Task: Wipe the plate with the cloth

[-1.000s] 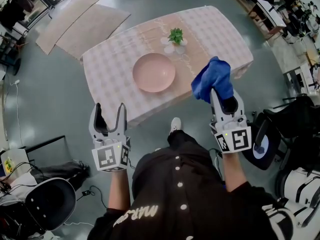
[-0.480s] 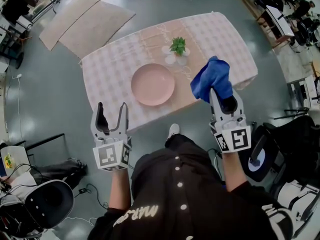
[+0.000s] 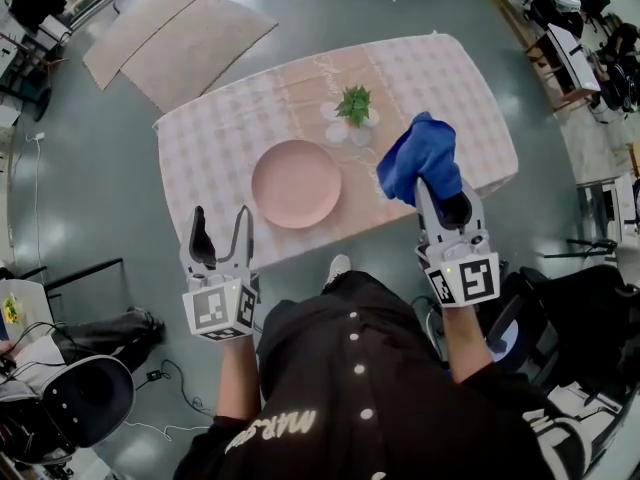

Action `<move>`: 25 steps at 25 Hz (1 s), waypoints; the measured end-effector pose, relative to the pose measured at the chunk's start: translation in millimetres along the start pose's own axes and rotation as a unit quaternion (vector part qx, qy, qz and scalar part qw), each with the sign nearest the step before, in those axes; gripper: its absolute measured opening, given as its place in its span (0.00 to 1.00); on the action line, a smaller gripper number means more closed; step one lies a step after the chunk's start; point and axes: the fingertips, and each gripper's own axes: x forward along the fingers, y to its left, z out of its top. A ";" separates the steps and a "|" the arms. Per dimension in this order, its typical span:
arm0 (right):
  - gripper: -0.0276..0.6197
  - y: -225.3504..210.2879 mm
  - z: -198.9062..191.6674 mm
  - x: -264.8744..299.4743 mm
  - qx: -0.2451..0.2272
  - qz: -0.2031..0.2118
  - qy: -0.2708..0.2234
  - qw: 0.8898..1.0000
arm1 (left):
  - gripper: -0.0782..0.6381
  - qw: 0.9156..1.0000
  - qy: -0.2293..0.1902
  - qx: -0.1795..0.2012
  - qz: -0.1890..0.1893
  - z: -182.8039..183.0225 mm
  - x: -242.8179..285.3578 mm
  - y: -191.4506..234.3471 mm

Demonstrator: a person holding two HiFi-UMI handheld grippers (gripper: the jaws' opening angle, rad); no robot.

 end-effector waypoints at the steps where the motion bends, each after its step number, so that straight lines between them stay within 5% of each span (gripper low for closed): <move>1: 0.23 -3.4 -1.3 3.6 0.000 0.004 0.000 1.000 | 0.56 1.000 0.002 -0.003 0.004 -0.5 3.7 -1.0; 13: 0.23 -2.9 -14.6 40.3 0.000 0.048 0.004 0.999 | 0.56 0.999 0.021 -0.020 0.044 -11.8 8.9 13.5; 25: 0.23 39.0 -33.1 104.8 -0.056 0.098 0.027 0.993 | 0.56 0.995 0.053 -0.075 0.030 -48.9 46.9 52.0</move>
